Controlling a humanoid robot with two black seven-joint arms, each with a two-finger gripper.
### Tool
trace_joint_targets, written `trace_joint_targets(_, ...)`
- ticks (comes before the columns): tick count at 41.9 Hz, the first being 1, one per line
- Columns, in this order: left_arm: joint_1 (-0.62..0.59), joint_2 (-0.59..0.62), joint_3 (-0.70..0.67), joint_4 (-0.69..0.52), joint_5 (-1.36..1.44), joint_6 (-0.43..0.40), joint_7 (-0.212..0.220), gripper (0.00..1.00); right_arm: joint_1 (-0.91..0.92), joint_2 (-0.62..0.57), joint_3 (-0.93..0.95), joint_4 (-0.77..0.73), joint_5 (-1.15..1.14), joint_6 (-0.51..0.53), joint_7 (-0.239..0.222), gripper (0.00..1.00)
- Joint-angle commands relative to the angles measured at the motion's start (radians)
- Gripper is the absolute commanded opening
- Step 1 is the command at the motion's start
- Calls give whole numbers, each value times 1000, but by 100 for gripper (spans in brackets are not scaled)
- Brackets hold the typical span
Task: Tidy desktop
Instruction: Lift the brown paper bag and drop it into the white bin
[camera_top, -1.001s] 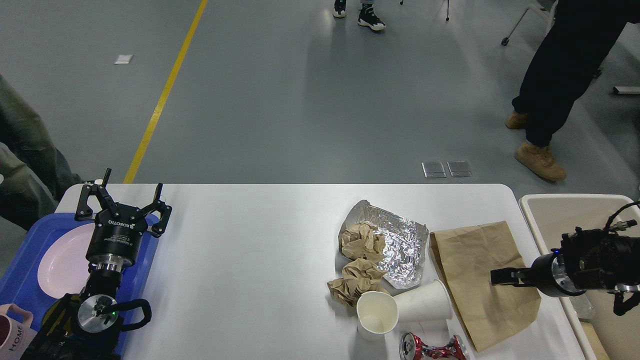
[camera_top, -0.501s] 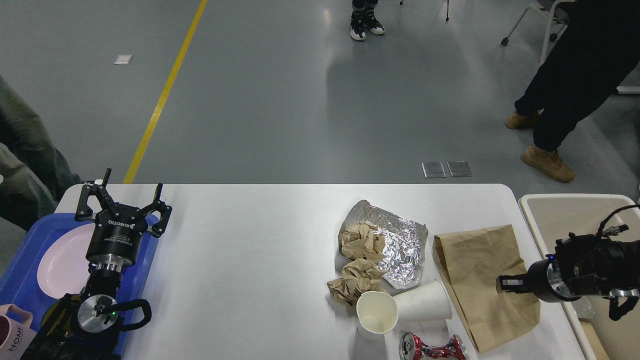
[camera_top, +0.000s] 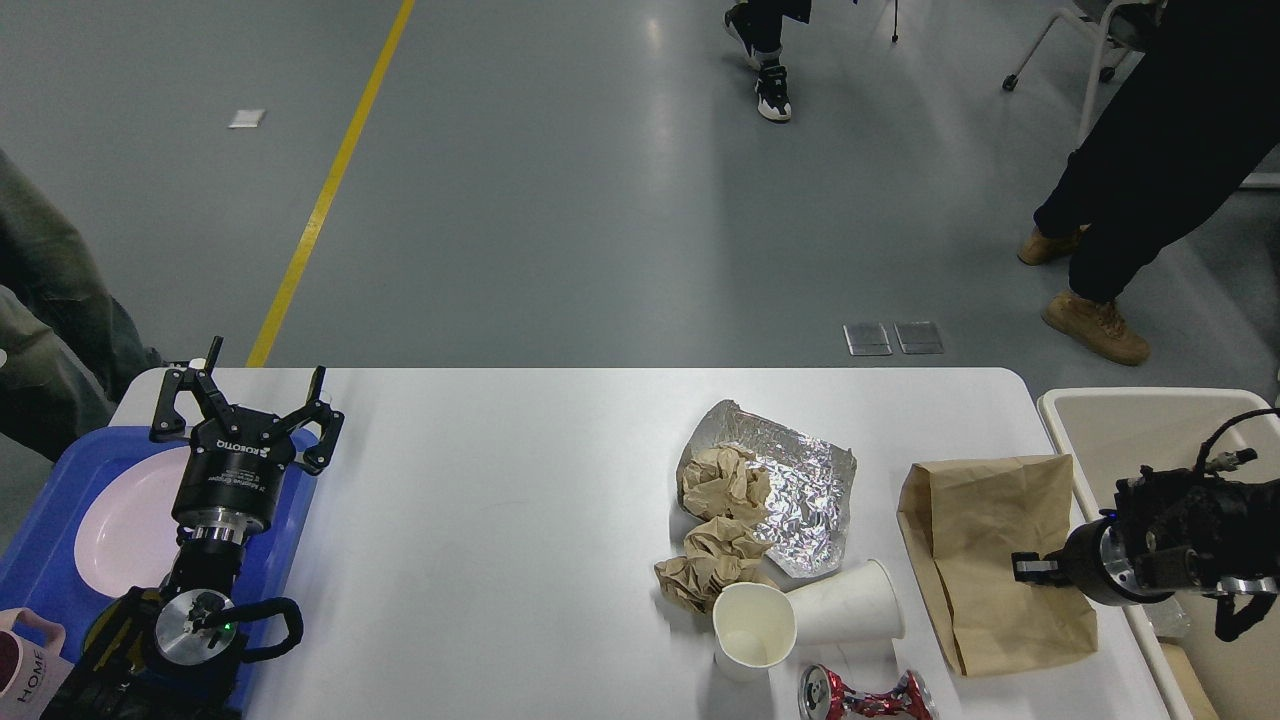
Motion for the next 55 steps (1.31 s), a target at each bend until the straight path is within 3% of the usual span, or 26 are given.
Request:
trace_joint_targets(1, 0, 0, 0, 0, 1, 0, 0, 97, 6, -9, 1, 16, 3, 1, -2, 0)
trace_joint_targets(8, 0, 0, 0, 0, 0, 0, 0, 97, 58, -50, 1, 46, 29, 22, -29, 0)
trace_joint_targets(13, 1, 0, 0, 0, 1, 0, 0, 97, 211, -109, 7, 86, 127, 200, -103, 0)
trace_joint_targets(21, 1, 0, 0, 0, 0, 0, 0, 97, 451, -224, -5, 227, 152, 361, -127, 0)
trace_joint_targets(29, 0, 0, 0, 0, 0, 0, 0, 97, 765, -251, -52, 437, 187, 453, -252, 0)
trace_joint_targets(34, 1, 0, 0, 0, 1, 0, 0, 97, 920, -224, -118, 511, 252, 510, -265, 0)
trace_joint_targets(40, 0, 0, 0, 0, 1, 0, 0, 97, 1137, -92, -216, 678, 324, 516, -265, 0)
trace_joint_targets(55, 1, 0, 0, 0, 0, 0, 0, 97, 1155, -124, -275, 677, 341, 475, -265, 0)
